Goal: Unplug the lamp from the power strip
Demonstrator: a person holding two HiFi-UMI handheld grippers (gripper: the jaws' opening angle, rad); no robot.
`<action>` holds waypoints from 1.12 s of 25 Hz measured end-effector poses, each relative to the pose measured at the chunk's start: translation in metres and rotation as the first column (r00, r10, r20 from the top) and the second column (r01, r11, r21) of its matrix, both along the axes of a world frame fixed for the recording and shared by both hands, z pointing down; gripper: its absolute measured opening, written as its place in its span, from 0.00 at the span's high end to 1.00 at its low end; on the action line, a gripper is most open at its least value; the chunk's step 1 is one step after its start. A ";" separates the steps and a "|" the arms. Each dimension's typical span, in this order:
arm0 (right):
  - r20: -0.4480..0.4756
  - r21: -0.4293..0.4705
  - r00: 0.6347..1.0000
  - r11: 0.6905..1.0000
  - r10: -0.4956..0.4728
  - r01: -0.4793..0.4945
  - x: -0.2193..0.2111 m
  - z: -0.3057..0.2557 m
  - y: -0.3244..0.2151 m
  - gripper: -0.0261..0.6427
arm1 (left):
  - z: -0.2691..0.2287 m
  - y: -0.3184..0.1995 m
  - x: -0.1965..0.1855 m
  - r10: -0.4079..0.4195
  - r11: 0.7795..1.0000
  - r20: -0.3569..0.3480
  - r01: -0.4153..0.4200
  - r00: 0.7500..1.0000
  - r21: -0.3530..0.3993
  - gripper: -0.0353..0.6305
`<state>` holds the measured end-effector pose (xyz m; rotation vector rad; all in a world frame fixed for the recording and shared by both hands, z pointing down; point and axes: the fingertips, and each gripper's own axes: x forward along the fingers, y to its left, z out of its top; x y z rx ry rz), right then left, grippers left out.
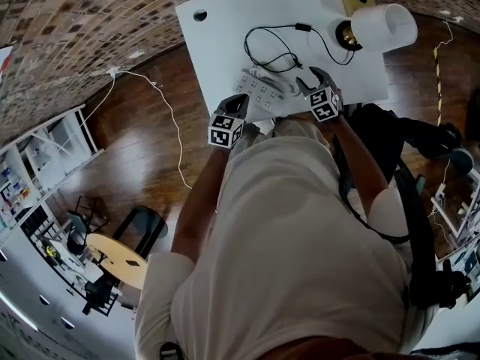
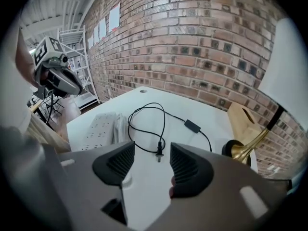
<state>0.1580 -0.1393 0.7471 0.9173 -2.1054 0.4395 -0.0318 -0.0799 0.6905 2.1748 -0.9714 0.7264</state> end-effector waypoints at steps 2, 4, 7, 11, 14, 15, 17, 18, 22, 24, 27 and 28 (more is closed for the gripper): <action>0.000 0.005 1.000 1.000 -0.011 0.011 -0.011 -0.003 0.004 0.62 | -0.002 0.000 -0.005 0.000 1.000 -0.008 0.000 1.000 0.007 0.94; -0.013 0.011 0.999 0.999 -0.031 0.032 -0.023 -0.006 0.008 0.62 | -0.003 0.002 -0.013 -0.008 1.000 -0.030 0.009 1.000 0.010 0.94; -0.023 0.031 0.999 0.999 -0.036 0.036 -0.041 -0.016 0.011 0.63 | -0.007 0.010 -0.024 -0.008 1.000 -0.082 0.009 0.997 0.010 0.94; -0.033 0.012 0.999 1.000 -0.010 0.010 -0.062 -0.026 0.018 0.63 | -0.013 0.021 -0.037 0.060 0.998 -0.118 -0.059 0.991 0.012 0.94; -0.066 -0.012 0.998 1.000 -0.016 0.015 -0.083 -0.029 0.032 0.63 | -0.016 0.030 -0.051 0.110 0.994 -0.143 -0.111 0.984 0.004 0.94; -0.074 -0.014 0.997 1.000 -0.010 0.009 -0.089 -0.030 0.036 0.63 | -0.017 0.033 -0.055 0.130 0.991 -0.151 -0.131 0.980 0.003 0.94; -0.083 -0.016 0.997 1.000 0.007 -0.009 -0.102 -0.034 0.041 0.63 | -0.020 0.037 -0.066 0.165 0.986 -0.160 -0.166 0.973 0.007 0.94; -0.086 -0.017 0.996 1.000 0.016 -0.018 -0.108 -0.036 0.044 0.63 | -0.022 0.037 -0.072 0.177 0.984 -0.163 -0.178 0.971 0.012 0.94; -0.081 -0.016 0.995 0.998 0.054 -0.055 -0.133 -0.045 0.051 0.64 | -0.027 0.036 -0.093 0.219 0.976 -0.168 -0.213 0.961 0.052 0.94; -0.073 -0.013 0.994 0.996 0.084 -0.086 -0.142 -0.049 0.054 0.64 | -0.026 0.038 -0.103 0.253 0.967 -0.152 -0.244 0.955 0.077 0.94; -0.065 0.006 0.987 0.989 0.145 -0.145 -0.153 -0.060 0.057 0.64 | -0.025 0.043 -0.120 0.309 0.949 -0.126 -0.298 0.942 0.104 0.94; -0.066 0.013 0.985 0.987 0.158 -0.158 -0.156 -0.063 0.058 0.64 | -0.027 0.045 -0.125 0.320 0.945 -0.127 -0.308 0.939 0.110 0.94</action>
